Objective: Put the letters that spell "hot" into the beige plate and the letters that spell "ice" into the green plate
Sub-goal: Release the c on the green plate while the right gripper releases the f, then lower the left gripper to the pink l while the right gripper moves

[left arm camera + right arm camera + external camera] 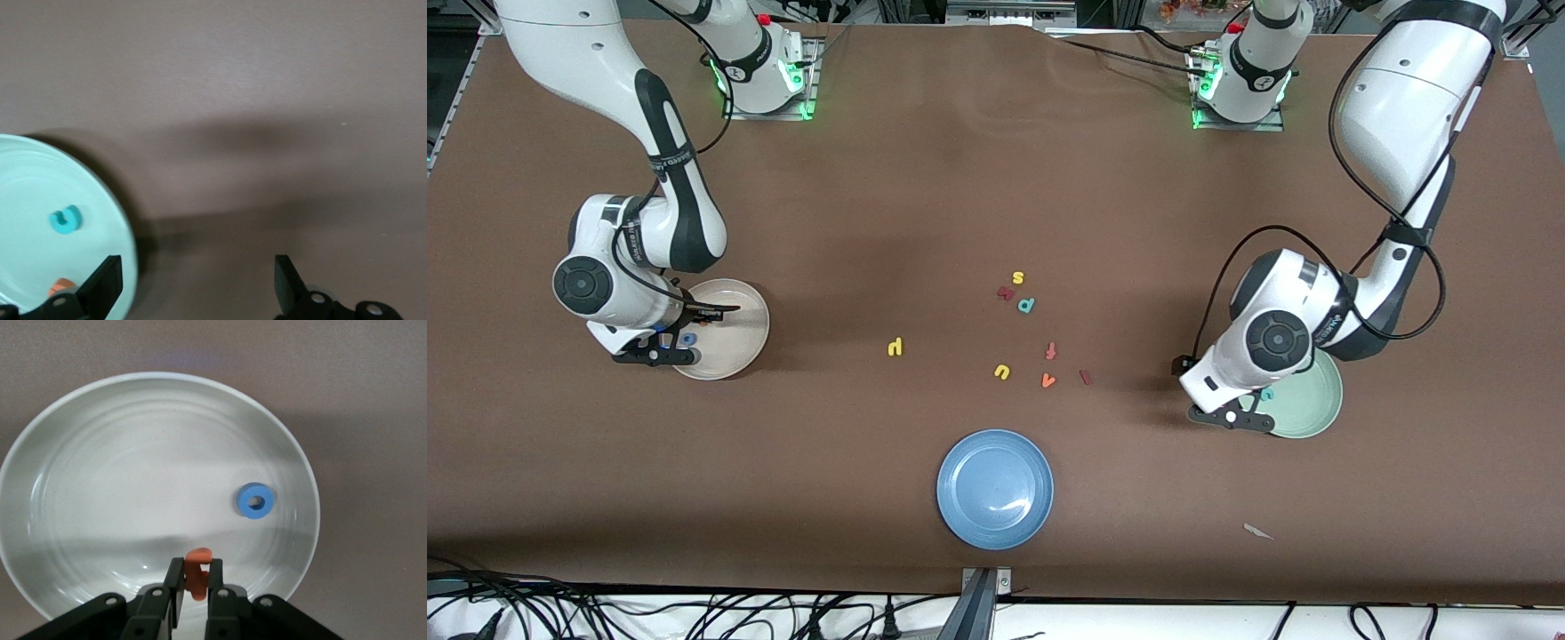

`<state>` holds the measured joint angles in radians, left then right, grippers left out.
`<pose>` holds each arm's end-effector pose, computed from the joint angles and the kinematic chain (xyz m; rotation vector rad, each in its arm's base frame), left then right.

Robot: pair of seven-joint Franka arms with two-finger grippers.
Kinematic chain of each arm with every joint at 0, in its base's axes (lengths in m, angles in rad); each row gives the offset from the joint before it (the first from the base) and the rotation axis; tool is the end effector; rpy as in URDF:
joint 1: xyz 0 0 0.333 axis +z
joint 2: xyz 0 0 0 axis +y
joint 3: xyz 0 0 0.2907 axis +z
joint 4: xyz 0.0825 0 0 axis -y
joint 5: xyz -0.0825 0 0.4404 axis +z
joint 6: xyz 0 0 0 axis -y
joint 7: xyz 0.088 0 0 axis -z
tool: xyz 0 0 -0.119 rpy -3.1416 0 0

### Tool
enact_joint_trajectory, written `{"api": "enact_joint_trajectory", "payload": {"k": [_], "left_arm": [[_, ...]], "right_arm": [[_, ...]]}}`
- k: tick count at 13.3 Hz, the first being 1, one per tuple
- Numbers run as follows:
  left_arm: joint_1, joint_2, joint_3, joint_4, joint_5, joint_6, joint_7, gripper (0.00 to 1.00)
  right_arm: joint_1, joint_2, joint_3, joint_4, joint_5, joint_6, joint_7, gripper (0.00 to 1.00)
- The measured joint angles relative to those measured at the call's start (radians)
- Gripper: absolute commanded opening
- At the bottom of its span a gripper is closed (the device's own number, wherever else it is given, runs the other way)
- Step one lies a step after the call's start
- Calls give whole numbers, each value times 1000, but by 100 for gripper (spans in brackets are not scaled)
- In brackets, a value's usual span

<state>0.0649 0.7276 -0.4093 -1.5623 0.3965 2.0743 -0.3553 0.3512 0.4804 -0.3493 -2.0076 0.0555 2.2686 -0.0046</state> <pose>0.6850 -0.1956 0.1655 -3.0279 0.2035 0.1727 0.6067 -0.0062 0.1353 3.0057 -0.0178 -0.2845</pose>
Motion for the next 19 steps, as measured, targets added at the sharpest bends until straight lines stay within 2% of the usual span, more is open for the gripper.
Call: {"api": "enact_joint_trajectory", "payload": {"k": [6, 7, 9, 10, 13, 19], "left_arm": [[-69, 1, 0, 0, -52, 1, -113, 100], [-74, 2, 0, -1, -67, 2, -118, 100], [-85, 8, 0, -4, -80, 16, -145, 100], [-93, 13, 0, -5, -83, 39, -165, 100], [-120, 41, 0, -6, -86, 97, -231, 100], [-196, 90, 0, 49, -135, 119, -428, 100]], "right_arm": [[-19, 4, -11, -4, 0, 0, -27, 11], [-19, 6, -11, -5, 0, 0, -28, 18], [-19, 8, -9, -5, 0, 0, -28, 76], [-18, 8, -8, -5, 0, 0, -28, 85], [-15, 7, -5, -3, 0, 1, -28, 93], [-8, -13, 40, 8, 2, 2, 12, 94]]}}
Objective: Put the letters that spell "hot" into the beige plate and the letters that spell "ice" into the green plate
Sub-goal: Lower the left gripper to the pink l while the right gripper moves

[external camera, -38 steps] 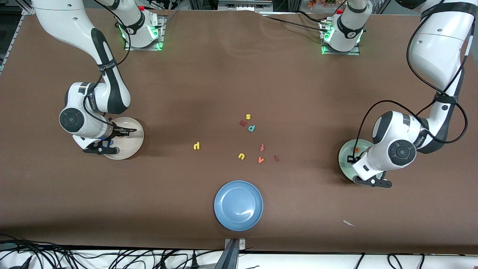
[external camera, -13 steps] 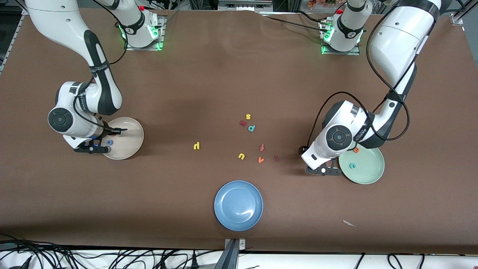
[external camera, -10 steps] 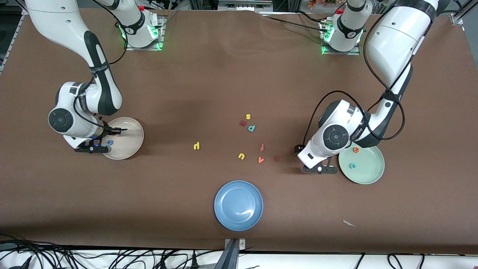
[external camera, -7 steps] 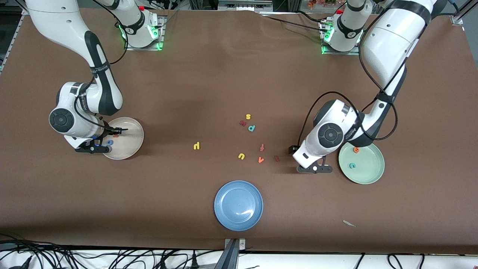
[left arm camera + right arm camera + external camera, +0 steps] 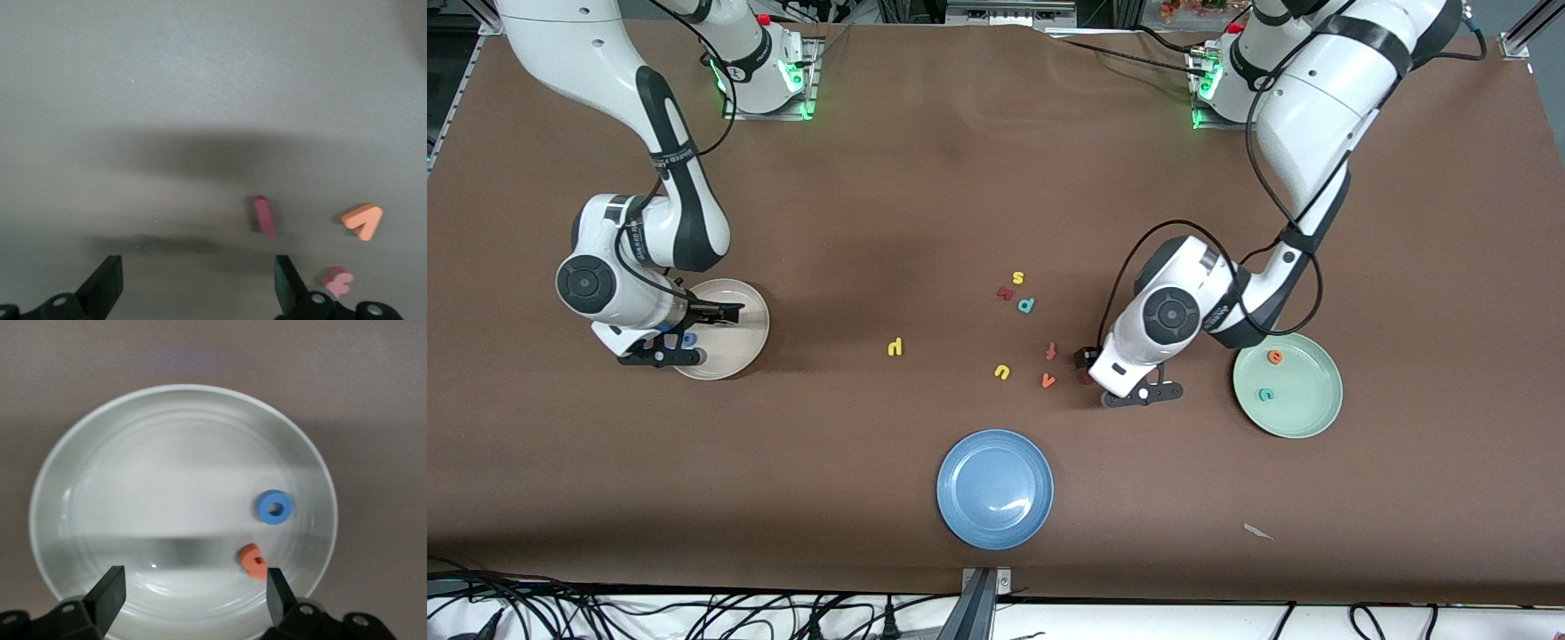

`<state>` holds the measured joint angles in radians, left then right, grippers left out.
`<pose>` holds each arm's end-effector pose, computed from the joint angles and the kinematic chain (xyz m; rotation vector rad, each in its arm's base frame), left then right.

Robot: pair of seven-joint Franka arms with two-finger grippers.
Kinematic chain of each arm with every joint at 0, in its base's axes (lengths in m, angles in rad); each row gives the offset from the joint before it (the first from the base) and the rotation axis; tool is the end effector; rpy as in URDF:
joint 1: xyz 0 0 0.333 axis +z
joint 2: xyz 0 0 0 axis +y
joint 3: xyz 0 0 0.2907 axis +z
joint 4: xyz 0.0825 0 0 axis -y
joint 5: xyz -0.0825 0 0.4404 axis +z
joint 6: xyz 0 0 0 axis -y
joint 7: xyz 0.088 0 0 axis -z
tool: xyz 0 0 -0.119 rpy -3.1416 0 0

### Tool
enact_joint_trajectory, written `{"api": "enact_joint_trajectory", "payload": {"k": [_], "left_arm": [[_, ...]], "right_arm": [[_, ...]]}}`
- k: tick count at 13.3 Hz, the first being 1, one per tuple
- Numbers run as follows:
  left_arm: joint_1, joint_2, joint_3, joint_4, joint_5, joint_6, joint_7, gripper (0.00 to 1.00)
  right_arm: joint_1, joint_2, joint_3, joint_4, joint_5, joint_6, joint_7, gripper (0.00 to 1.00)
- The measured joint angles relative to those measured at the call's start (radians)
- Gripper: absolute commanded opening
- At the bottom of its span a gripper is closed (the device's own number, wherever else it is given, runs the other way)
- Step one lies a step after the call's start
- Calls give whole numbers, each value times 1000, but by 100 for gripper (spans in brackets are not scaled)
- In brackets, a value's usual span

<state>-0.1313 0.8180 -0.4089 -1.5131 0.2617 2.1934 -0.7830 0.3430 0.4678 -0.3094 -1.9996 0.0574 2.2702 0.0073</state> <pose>0.6435 -0.3391 0.1353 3.0896 0.2931 -0.1660 0.6112 0.0153 0.1421 3.0275 0.0071 -0.2598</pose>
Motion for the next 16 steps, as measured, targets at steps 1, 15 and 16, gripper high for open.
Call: {"api": "enact_joint_trajectory", "payload": {"k": [1, 15, 16], "left_arm": [[-9, 10, 0, 10, 0, 0, -24, 100], [-68, 90, 36, 103, 0, 3, -137, 66], [-80, 95, 47, 108, 0, 8, -146, 61]], "right_arm": [[0, -7, 18, 0, 0, 0, 31, 94], [3, -45, 233, 24, 0, 63, 227, 94], [3, -44, 245, 24, 0, 81, 232, 94]]}}
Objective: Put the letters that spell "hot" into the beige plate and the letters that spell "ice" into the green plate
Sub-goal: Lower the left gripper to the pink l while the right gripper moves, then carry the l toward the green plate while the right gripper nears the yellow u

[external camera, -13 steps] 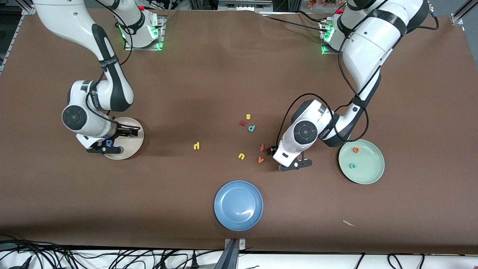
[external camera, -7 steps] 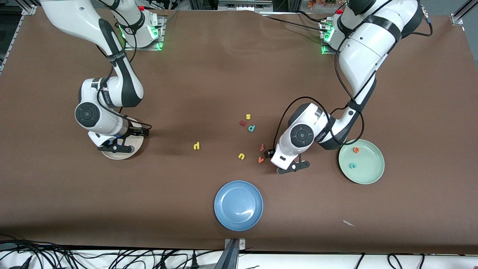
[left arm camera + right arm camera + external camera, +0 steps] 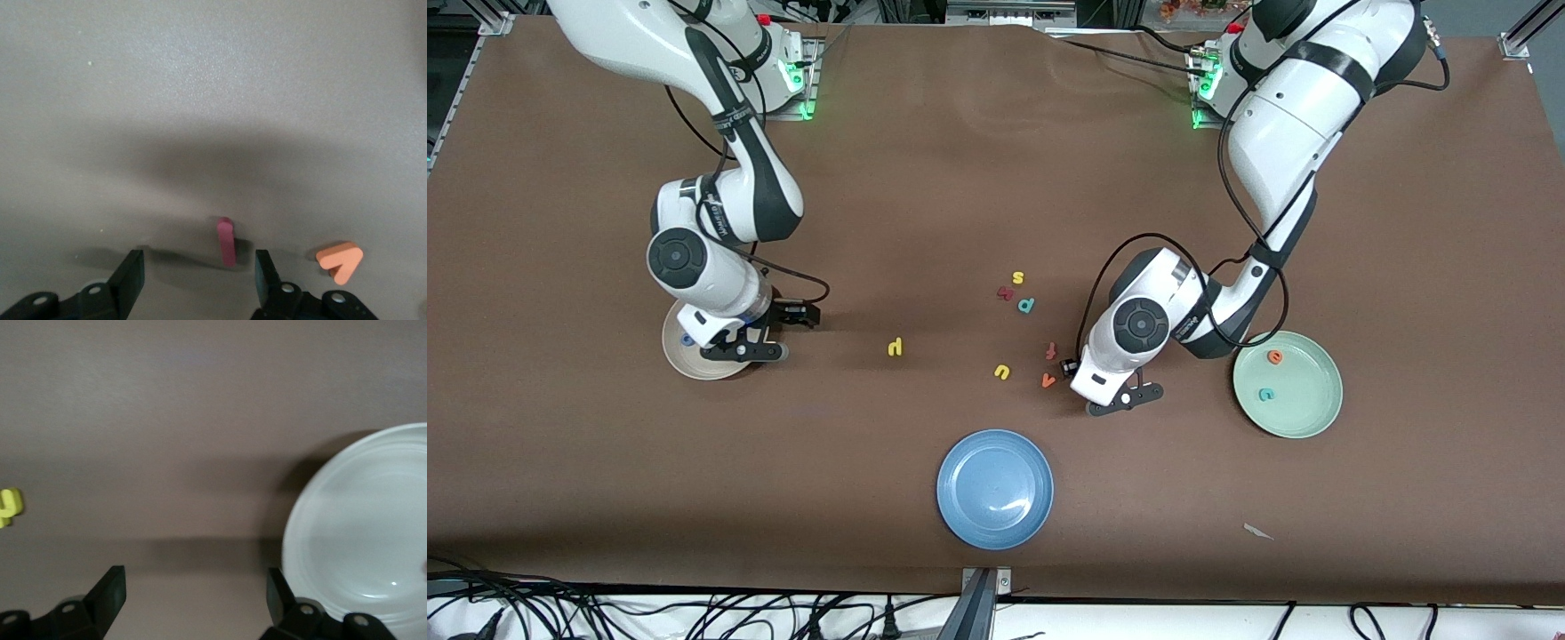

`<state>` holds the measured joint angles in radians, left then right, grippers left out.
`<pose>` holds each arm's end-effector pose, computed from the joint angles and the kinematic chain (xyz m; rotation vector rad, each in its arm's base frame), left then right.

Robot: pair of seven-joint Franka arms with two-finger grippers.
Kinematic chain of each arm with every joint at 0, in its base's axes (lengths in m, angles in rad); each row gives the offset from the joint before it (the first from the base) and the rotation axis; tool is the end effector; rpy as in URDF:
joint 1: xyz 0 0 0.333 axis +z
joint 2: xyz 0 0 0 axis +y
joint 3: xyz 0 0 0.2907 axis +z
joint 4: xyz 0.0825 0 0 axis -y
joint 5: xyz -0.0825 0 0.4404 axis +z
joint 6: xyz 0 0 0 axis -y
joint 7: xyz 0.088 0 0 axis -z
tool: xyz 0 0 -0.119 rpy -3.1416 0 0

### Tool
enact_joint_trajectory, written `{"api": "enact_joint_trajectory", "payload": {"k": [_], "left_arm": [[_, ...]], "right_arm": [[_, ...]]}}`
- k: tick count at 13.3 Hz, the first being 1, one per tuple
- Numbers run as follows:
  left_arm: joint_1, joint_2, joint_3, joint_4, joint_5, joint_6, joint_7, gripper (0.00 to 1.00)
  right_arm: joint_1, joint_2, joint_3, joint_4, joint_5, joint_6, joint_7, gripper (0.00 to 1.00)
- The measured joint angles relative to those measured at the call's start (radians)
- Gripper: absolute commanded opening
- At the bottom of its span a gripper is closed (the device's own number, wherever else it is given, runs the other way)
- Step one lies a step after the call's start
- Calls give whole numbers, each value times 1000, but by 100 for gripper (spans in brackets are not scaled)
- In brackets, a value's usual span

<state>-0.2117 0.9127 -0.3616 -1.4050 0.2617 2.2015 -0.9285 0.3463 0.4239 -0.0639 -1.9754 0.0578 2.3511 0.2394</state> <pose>0.6492 -0.3636 0.1096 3.0760 0.4907 -0.1482 0.6102 0.1778 0.1727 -3.1395 -0.0100 0.0767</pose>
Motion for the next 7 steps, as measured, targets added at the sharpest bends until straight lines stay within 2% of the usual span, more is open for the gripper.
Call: {"api": "enact_joint_trajectory", "payload": {"k": [4, 7], "left_arm": [[-17, 4, 11, 8, 0, 10, -24, 42], [-17, 4, 12, 12, 0, 10, -28, 28]], "right_arm": [[0, 14, 73, -2, 0, 126, 17, 94], [5, 49, 115, -3, 0, 165, 84, 94]]}}
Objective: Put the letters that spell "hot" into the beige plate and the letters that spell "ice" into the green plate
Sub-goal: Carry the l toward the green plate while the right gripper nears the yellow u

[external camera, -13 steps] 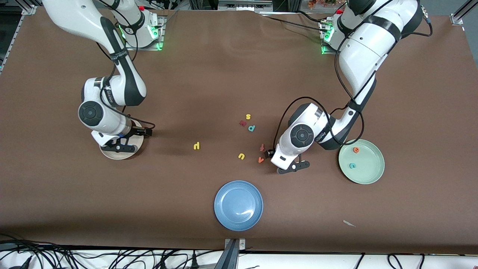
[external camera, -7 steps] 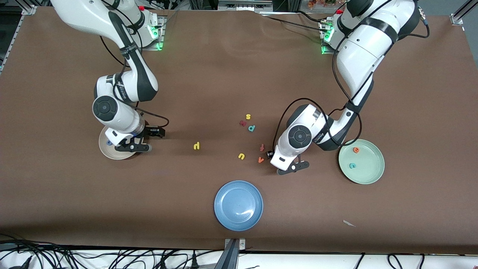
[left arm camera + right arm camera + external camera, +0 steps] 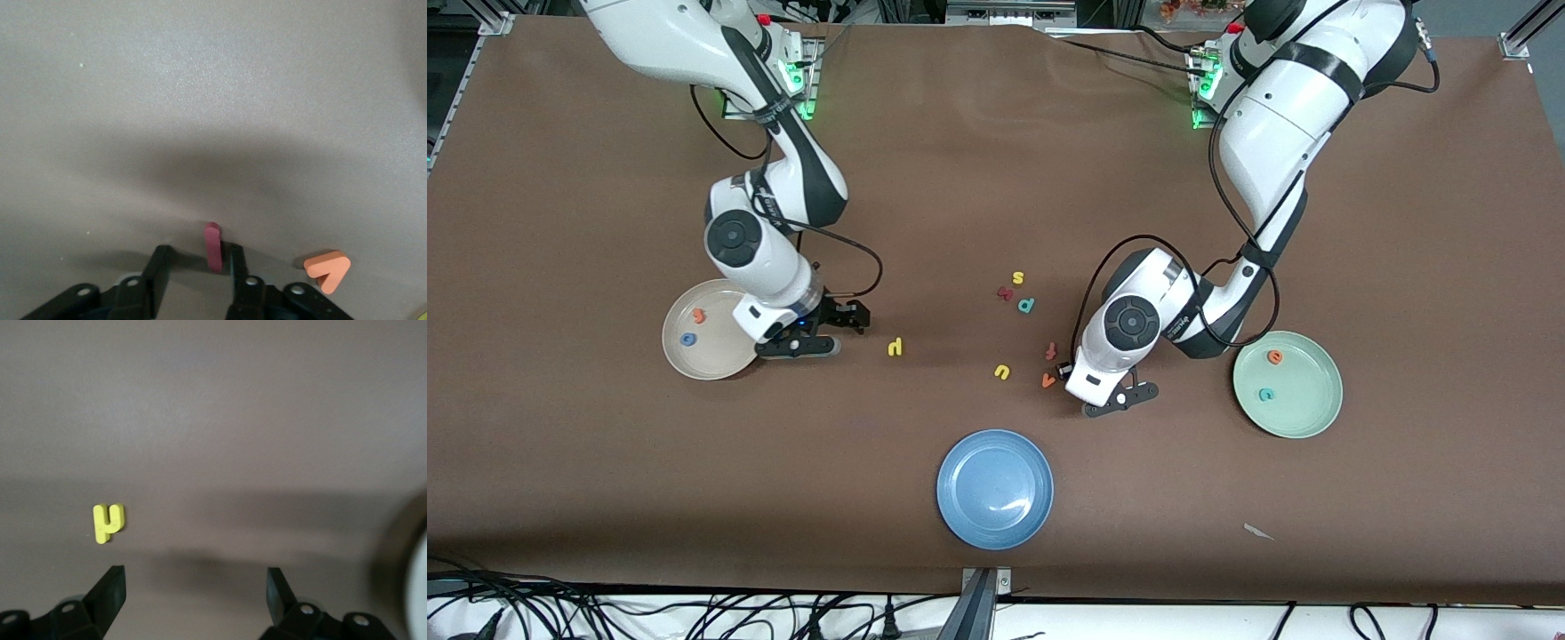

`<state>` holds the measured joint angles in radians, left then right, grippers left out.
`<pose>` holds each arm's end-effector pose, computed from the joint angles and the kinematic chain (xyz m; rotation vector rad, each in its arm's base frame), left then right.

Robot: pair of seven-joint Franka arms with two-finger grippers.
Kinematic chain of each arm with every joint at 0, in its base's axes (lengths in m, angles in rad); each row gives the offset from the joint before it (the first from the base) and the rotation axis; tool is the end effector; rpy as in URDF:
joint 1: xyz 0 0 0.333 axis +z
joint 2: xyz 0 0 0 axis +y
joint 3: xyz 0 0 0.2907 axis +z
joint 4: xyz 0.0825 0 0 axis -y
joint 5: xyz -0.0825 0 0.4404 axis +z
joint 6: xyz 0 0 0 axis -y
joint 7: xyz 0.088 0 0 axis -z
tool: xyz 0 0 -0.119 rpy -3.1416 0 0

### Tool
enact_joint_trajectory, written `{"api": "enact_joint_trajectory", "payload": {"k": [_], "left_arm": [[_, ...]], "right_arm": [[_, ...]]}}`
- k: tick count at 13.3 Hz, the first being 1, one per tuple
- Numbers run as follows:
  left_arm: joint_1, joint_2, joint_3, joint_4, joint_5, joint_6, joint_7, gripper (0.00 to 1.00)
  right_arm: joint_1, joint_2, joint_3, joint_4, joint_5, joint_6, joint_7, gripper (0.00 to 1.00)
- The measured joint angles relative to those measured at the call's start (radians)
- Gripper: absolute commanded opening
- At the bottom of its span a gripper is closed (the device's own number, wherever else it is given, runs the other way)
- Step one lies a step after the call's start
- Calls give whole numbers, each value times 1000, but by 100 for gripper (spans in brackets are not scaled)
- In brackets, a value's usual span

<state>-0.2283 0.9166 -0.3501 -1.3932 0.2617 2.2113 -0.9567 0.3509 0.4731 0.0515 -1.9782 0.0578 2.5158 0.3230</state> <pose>0.6506 -0.3687 0.1110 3.0695 0.5249 -0.1237 0.5938 0.2532 0.1544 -3.0630 -0.0417 -0.0608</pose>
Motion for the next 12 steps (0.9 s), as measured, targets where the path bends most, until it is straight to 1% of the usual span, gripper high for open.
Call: {"api": "enact_joint_trajectory", "payload": {"k": [3, 6, 8, 12], "left_arm": [[0, 0, 0, 2, 0, 0, -1, 11], [0, 0, 1, 3, 0, 0, -1, 2], [0, 0, 1, 3, 0, 0, -1, 0], [1, -3, 10, 15, 3, 0, 8, 0]], "right_arm": [[17, 23, 12, 7, 0, 29, 62, 94], [45, 31, 14, 28, 0, 30, 130, 94], [54, 36, 14, 31, 0, 30, 155, 94], [59, 42, 14, 33, 0, 30, 193, 94]]}}
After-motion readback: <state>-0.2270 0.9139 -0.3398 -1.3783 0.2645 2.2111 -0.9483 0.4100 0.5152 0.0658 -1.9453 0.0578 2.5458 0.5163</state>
